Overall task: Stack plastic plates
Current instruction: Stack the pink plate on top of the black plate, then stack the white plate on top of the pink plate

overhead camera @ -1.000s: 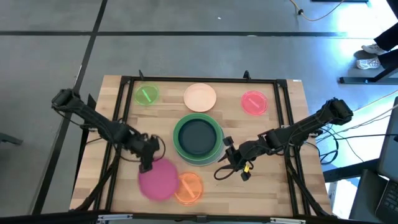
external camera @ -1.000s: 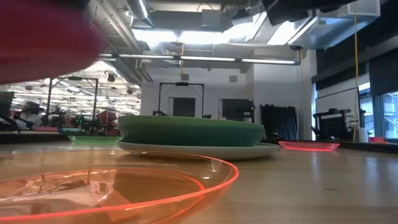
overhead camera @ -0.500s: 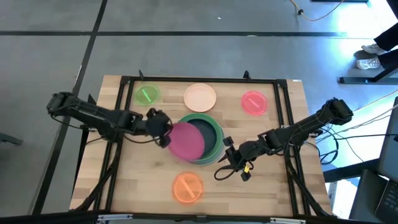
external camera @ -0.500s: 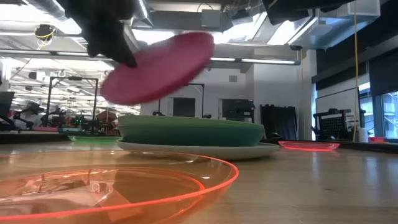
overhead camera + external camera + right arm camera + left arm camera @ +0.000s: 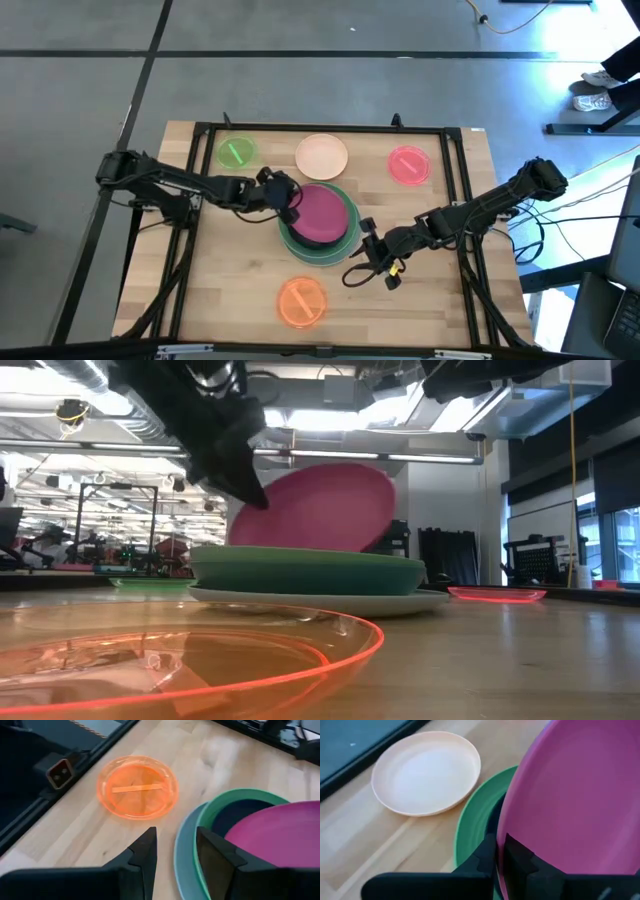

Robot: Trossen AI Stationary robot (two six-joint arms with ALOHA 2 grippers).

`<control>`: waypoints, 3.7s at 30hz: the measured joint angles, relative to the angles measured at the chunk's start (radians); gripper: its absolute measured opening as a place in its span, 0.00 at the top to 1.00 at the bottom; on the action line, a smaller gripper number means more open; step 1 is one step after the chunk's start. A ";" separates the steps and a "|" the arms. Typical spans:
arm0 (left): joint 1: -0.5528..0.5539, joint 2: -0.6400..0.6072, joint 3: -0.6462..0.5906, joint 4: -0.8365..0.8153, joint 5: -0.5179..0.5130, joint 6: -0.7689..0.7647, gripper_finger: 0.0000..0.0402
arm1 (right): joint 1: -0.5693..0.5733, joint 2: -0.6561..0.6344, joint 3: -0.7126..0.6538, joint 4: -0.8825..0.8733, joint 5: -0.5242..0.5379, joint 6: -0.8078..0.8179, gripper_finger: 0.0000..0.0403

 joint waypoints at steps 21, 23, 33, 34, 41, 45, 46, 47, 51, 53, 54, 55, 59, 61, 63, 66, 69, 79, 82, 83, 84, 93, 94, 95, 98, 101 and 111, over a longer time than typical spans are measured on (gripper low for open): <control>0.208 0.022 0.001 0.108 0.118 0.279 0.72 | 0.001 0.106 0.000 -0.043 0.174 0.366 0.68; 0.256 0.022 0.001 0.114 0.142 0.288 0.72 | 0.001 0.121 0.000 -0.055 0.176 0.406 0.68; 0.557 0.138 0.001 0.202 0.338 0.204 0.72 | 0.001 0.159 0.000 -0.095 0.211 0.500 0.68; 0.583 0.165 0.002 0.218 0.363 0.202 0.72 | 0.001 0.159 0.000 -0.097 0.217 0.500 0.68; 0.687 0.351 0.061 0.247 0.487 0.152 0.72 | 0.000 0.159 0.000 -0.103 0.260 0.457 0.68; 0.706 0.430 0.133 0.227 0.512 0.144 0.72 | 0.000 0.159 0.000 -0.110 0.287 0.439 0.68; 0.707 0.444 0.149 0.215 0.507 0.134 0.72 | 0.000 0.159 0.000 -0.114 0.287 0.439 0.68; 0.708 0.457 0.161 0.209 0.505 0.126 0.72 | 0.000 0.159 0.000 -0.116 0.287 0.439 0.68; 0.708 0.501 0.197 0.202 0.516 0.120 0.72 | 0.000 0.159 0.000 -0.128 0.288 0.439 0.68; 0.704 0.515 0.208 0.208 0.535 0.120 0.72 | 0.000 0.159 0.000 -0.131 0.285 0.439 0.68; 0.701 0.523 0.212 0.205 0.540 0.121 0.72 | 0.000 0.159 0.000 -0.131 0.284 0.440 0.68; 0.699 0.531 0.216 0.205 0.535 0.125 0.73 | 0.000 0.159 0.000 -0.131 0.284 0.441 0.68; 0.696 0.535 0.222 0.206 0.528 0.145 0.80 | 0.000 0.158 0.000 -0.135 0.280 0.453 0.68; 0.696 0.535 0.222 0.205 0.526 0.154 0.85 | 0.000 0.158 0.000 -0.137 0.280 0.454 0.68; 0.696 0.535 0.222 0.204 0.522 0.162 0.90 | 0.000 0.158 0.000 -0.137 0.280 0.454 0.68; 0.697 0.535 0.222 0.214 0.521 0.174 0.97 | 0.000 0.158 0.000 -0.137 0.280 0.454 0.68; 0.691 0.535 0.222 0.224 0.536 0.181 0.98 | 0.000 0.158 0.000 -0.137 0.280 0.454 0.68; 0.696 0.432 0.235 0.227 0.527 0.210 0.96 | 0.000 0.158 0.000 -0.139 0.280 0.454 0.68; 0.696 0.368 0.235 0.223 0.528 0.231 0.96 | 0.000 0.158 0.000 -0.144 0.280 0.454 0.68; 0.694 0.345 0.235 0.216 0.527 0.239 0.96 | 0.000 0.158 0.000 -0.147 0.280 0.454 0.68; 0.692 0.323 0.235 0.212 0.528 0.248 0.96 | 0.000 0.158 0.000 -0.151 0.280 0.454 0.68; 0.614 0.131 0.235 0.146 0.529 0.315 0.96 | 0.001 0.158 0.000 -0.160 0.281 0.456 0.68; 0.596 0.115 0.235 0.130 0.532 0.343 0.96 | 0.001 0.158 0.000 -0.160 0.281 0.456 0.68; 0.575 0.102 0.235 0.107 0.534 0.374 0.96 | 0.001 0.158 0.000 -0.160 0.281 0.456 0.68; 0.510 0.072 0.235 0.031 0.537 0.420 0.96 | 0.001 0.158 0.000 -0.167 0.280 0.455 0.68; 0.446 0.056 0.235 -0.010 0.539 0.420 0.96 | 0.001 0.158 0.000 -0.190 0.279 0.455 0.68; 0.315 0.089 0.185 -0.072 0.449 0.417 0.96 | 0.000 0.158 0.000 -0.205 0.278 0.435 0.68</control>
